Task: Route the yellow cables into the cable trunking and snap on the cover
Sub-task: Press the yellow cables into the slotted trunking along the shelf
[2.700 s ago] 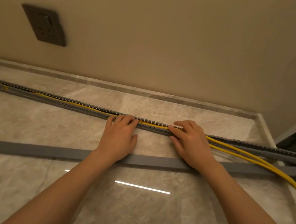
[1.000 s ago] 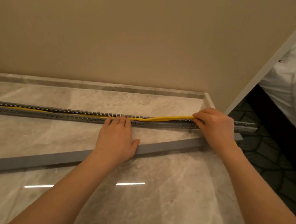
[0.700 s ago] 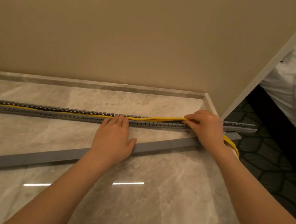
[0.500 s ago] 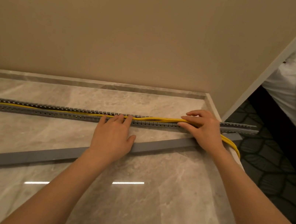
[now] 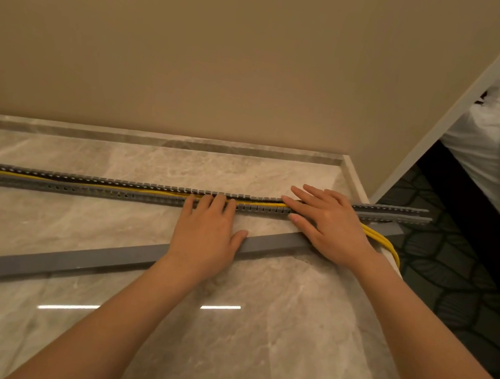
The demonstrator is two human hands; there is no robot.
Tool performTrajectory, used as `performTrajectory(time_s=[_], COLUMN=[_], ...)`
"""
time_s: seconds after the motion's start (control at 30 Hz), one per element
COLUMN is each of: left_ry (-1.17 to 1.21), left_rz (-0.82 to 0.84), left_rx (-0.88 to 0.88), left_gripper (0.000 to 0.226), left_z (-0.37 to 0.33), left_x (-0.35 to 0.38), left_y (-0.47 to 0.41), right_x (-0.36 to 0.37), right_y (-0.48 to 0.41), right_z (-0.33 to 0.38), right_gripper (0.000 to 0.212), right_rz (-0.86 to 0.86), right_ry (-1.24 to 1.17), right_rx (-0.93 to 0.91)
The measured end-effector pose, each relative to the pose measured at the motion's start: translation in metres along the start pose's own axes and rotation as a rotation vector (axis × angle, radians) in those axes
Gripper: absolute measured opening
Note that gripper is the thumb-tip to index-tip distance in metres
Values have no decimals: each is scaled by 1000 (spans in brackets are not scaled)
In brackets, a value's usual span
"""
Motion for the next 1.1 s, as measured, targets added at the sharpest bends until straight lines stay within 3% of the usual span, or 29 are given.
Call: performTrajectory(time_s=[0.13, 0.23, 0.33, 0.47, 0.7, 0.83, 0.93, 1.1], left_ry=[-21, -47, -43, 9, 72, 51, 39, 45], left_rz=[44, 45, 4, -28, -28, -31, -18, 11], left_rx=[-10, 19, 107, 192, 193, 135, 97, 53], left_gripper=[56, 54, 49, 49, 56, 60, 59, 60], left_z=[0, -9, -33, -72, -106, -106, -109, -113], left_x=[-1, -5, -10, -12, -2, 1, 1, 4], left_y=[-8, -12, -17, -27, -34, -35, -38, -39], right_x=[2, -9, -26, -44, -40, -16, 3, 31], right_y=[1, 4, 13, 41, 120, 140, 139, 139], right_z=[1, -2, -20, -48, -114, -133, -140, -151], right_gripper=[54, 49, 43, 35, 32, 26, 30, 15], right_rz=[36, -27, -229, -454, -670, -585, -447, -255], right_ry=[41, -207, -498, -517, -595, -673, -821, -1132], right_rx=[-37, -21, 119, 249, 629, 740, 766, 765])
Point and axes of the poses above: each hand's wrist, its own y-axis away from the middle knuckle, its own x-axis out of the palm, z = x × y, the point moved 8 cm from there along -y, towards the middle knuckle, and after that the axes turned 2 degrees about x, right-handed, at the moved point
